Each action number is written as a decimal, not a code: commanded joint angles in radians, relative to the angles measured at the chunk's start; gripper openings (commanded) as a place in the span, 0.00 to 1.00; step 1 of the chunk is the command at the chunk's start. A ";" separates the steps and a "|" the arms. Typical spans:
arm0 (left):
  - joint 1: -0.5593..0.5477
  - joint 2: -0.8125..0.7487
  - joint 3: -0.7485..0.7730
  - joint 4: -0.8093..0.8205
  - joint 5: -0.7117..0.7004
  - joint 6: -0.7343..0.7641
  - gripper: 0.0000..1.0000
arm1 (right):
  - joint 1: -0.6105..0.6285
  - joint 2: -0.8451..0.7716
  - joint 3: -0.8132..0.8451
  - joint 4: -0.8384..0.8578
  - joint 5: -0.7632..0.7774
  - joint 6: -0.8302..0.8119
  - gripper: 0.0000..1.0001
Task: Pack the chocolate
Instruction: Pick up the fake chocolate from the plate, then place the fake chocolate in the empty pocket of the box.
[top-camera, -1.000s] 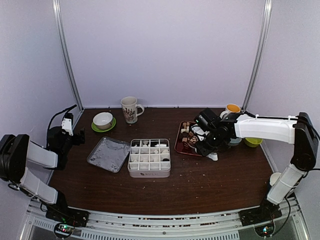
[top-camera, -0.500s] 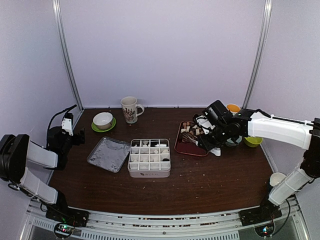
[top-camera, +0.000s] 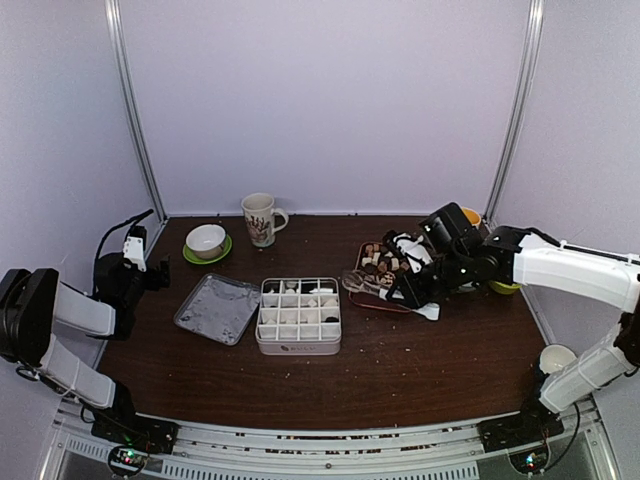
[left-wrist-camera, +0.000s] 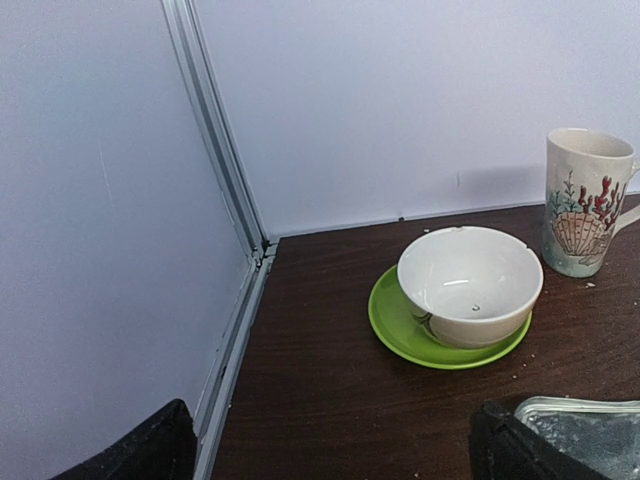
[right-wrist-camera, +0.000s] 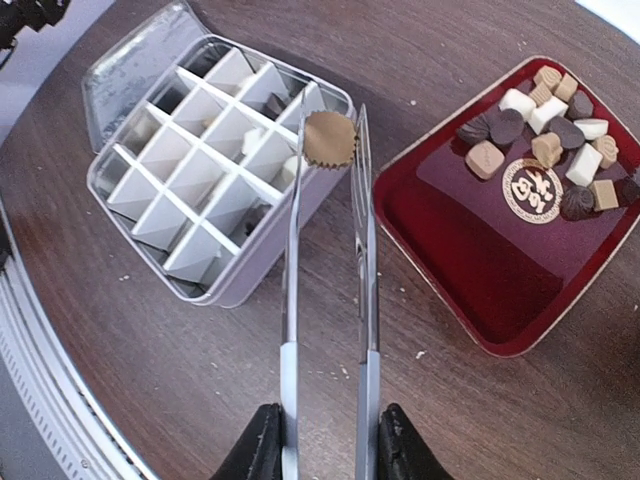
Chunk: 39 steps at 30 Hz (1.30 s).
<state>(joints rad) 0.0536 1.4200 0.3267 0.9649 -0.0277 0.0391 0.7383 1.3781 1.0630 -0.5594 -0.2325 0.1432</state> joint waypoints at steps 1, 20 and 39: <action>0.007 0.005 0.014 0.026 -0.009 -0.008 0.98 | 0.031 -0.067 -0.024 0.131 -0.106 0.037 0.18; 0.007 0.005 0.014 0.026 -0.010 -0.008 0.98 | 0.223 0.021 0.003 0.209 -0.147 0.045 0.18; 0.007 0.005 0.014 0.026 -0.009 -0.008 0.98 | 0.292 0.191 0.128 0.189 -0.103 -0.007 0.17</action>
<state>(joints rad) 0.0536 1.4200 0.3267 0.9646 -0.0303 0.0391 1.0214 1.5620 1.1503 -0.4084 -0.3576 0.1436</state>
